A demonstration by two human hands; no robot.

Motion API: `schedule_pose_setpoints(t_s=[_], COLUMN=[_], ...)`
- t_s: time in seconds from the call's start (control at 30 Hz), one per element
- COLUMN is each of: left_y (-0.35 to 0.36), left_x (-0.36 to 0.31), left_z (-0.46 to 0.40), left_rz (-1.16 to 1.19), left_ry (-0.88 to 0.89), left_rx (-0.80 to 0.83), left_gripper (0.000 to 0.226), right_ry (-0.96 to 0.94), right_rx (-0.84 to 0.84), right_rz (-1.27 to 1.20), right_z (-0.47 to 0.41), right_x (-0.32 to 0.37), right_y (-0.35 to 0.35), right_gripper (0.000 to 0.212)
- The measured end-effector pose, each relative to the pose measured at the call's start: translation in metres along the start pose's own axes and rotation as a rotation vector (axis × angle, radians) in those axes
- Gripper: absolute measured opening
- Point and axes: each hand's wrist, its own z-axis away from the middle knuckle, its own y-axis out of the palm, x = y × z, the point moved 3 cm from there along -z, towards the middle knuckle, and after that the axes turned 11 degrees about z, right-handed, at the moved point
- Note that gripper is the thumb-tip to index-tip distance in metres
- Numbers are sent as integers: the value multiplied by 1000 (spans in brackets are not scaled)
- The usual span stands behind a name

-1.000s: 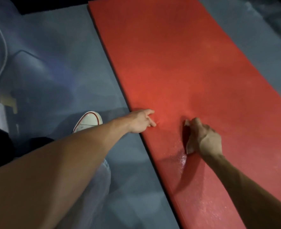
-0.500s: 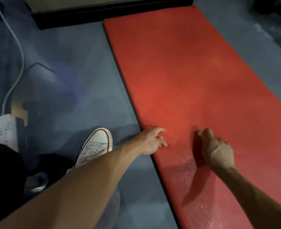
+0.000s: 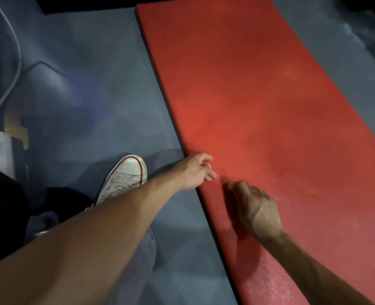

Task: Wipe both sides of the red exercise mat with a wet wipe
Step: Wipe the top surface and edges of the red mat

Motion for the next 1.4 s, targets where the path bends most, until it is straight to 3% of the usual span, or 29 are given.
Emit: schedule_pose_setpoints(t_s=[0.1, 0.27, 0.37, 0.47, 0.63, 0.73, 0.87, 0.97, 1.1, 1.2, 1.4], left_y=[-2, -4, -2, -3, -18, -21, -17, -27, -31, -33, -37], left_x=[-2, -4, -3, -5, -8, -6, -3, -8, -11, -10, -4], left_z=[2, 6, 4, 6, 9, 10, 11, 9, 12, 11, 9], left_rz=[14, -27, -42, -97, -283, -318, -340, -358, -337, -309, -274], left_ry=[0, 22, 23, 23, 34, 28, 20, 35, 52, 55, 43], left_rx=[-7, -36, -77, -141, -366, -377, -349, -316, -274, -277, -220], left_gripper=[37, 35, 33, 31, 22, 22, 23, 26, 28, 29, 30], right_ry=[-236, -559, -443, -320, -181, -289, -620, -699, -613, -478, -413], right_rx=[101, 97, 64, 65, 26, 52, 144, 102, 89, 102, 288], right_rz=[-78, 79, 12, -21, -11, -88, -56, 1, -12, -23, -102], right_z=[36, 52, 4, -35, -16, -11, 7, 17, -14, -53, -37], right_x=[27, 38, 37, 39, 49, 54, 39, 32, 41, 54, 54], right_y=[7, 5, 7, 15, 7, 7, 16, 20, 21, 21, 17], right_gripper=[15, 30, 9, 21, 17, 8, 18, 19, 7, 18, 20])
